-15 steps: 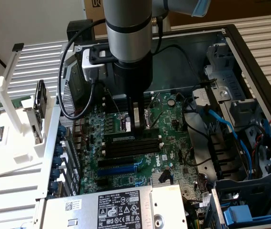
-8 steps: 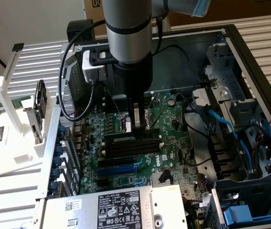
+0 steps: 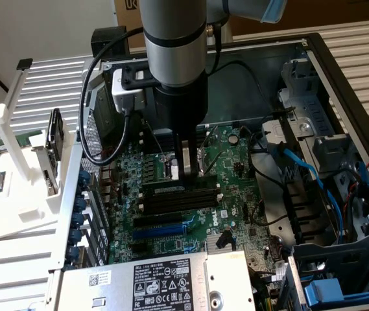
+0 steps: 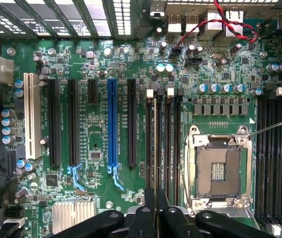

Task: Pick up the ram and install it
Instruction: 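Insert the ram into the slot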

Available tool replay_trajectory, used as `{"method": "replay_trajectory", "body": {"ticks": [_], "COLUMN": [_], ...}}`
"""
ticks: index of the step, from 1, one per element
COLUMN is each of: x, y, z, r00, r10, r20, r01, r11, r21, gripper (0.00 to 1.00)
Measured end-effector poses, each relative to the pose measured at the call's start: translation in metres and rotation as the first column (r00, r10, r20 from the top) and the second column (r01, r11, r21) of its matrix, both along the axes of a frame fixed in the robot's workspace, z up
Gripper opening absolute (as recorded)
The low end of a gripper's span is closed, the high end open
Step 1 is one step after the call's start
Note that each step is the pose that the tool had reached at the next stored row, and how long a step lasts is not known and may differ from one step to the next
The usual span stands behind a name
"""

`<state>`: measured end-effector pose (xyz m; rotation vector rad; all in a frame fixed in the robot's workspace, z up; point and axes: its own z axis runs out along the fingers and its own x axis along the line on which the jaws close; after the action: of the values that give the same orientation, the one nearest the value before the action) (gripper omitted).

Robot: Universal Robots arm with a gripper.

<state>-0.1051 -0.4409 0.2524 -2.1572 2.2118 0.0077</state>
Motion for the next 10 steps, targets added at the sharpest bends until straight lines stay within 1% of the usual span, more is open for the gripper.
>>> {"method": "replay_trajectory", "body": {"ticks": [5,7,10], "x": [-0.0001,-0.0007,-0.0027], "y": [-0.0012,-0.0012,-0.0012], "z": [0.0,-0.0004,-0.0014], "r00": [1.0,1.0,1.0], "r10": [0.0,0.0,0.001], "r20": [0.0001,0.0011,0.008], "r01": [0.0,0.0,-0.001], "r11": [1.0,1.0,1.0], "r21": [0.0,0.0001,-0.0002], "gripper": [0.12,0.12,0.12]}}
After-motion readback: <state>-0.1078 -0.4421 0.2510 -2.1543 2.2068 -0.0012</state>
